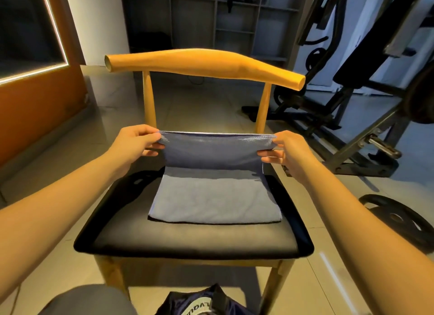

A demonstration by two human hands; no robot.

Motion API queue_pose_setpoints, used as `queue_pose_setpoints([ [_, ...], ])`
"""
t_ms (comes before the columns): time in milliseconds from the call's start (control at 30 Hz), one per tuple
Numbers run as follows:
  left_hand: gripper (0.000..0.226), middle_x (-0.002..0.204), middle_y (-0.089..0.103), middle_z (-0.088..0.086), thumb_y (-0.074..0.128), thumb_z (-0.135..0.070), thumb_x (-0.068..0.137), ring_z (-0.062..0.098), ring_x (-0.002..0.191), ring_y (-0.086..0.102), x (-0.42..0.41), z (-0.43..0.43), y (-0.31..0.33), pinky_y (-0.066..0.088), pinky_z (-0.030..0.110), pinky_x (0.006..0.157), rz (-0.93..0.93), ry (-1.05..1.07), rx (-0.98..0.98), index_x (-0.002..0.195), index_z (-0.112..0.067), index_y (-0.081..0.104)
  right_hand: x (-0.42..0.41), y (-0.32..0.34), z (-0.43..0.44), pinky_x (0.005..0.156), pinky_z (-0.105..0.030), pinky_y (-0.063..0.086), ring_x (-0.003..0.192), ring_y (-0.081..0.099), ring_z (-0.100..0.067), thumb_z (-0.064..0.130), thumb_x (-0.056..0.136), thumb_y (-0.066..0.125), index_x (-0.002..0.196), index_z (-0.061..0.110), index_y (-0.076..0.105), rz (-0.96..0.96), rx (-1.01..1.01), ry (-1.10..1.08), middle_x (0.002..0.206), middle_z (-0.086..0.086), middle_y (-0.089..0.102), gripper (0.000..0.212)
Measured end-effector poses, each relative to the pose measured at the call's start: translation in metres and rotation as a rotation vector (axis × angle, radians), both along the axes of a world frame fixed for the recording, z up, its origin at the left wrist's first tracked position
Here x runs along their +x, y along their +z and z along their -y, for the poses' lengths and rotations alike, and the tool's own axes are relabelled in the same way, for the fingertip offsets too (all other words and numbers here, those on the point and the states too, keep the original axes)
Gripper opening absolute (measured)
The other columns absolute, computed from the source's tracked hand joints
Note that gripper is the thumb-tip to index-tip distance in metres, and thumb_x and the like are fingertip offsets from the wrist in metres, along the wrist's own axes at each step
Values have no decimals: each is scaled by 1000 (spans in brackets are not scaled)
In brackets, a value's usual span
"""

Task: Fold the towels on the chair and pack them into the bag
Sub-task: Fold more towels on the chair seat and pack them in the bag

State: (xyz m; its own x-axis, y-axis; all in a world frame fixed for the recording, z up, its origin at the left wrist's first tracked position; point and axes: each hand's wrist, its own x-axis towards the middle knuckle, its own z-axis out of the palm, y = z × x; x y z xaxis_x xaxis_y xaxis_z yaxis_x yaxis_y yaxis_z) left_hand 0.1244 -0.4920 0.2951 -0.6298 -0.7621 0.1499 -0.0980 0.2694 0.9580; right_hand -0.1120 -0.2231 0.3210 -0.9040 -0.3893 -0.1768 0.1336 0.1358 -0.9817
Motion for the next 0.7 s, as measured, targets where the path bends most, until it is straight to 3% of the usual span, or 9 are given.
queue_pose_setpoints([
  [67, 13, 98, 76, 0, 65, -22, 100, 11, 85, 76, 16, -12, -3, 59, 22, 66, 1, -24, -7, 104, -15, 74, 17, -2, -16, 84, -45, 63, 89, 76, -35, 10, 101, 55, 94, 11, 63, 9, -26, -2, 104, -17, 71, 11],
  [233, 9, 99, 77, 13, 66, 0, 94, 25, 93, 75, 52, -33, -25, 63, 27, 73, 6, -104, 90, 95, -3, 74, 52, -36, -63, 81, -48, 63, 85, 77, -36, 1, 100, 54, 101, 1, 63, -73, 7, 78, 100, -25, 73, 9],
  [333, 10, 102, 77, 15, 66, 2, 93, 27, 94, 75, 70, -45, -42, 63, 27, 79, 46, -133, 76, 96, 0, 75, 66, -54, -81, 79, -45, 64, 85, 76, -37, -3, 97, 54, 102, -5, 63, -61, -16, 122, 98, -26, 74, 11],
  [433, 12, 98, 79, 6, 66, -1, 95, 21, 94, 75, 82, -54, -52, 62, 23, 77, 103, -171, 2, 97, -4, 77, 70, -59, -86, 79, -42, 64, 85, 76, -36, -3, 99, 50, 105, -8, 63, -84, 10, 157, 95, -25, 75, 15],
  [533, 15, 96, 79, -9, 67, -1, 94, 5, 94, 73, 88, -57, -54, 57, 13, 69, 158, -200, -81, 95, -11, 78, 73, -61, -90, 78, -36, 64, 86, 77, -30, 3, 103, 48, 104, -7, 64, -150, 57, 192, 95, -20, 76, 19],
  [700, 16, 102, 76, -13, 71, -1, 91, -3, 96, 71, 90, -57, -53, 55, 11, 73, 224, -263, -227, 87, -13, 79, 76, -68, -100, 77, -30, 63, 88, 76, -21, 7, 95, 66, 94, 1, 72, -282, 123, 252, 90, -8, 78, 9],
])
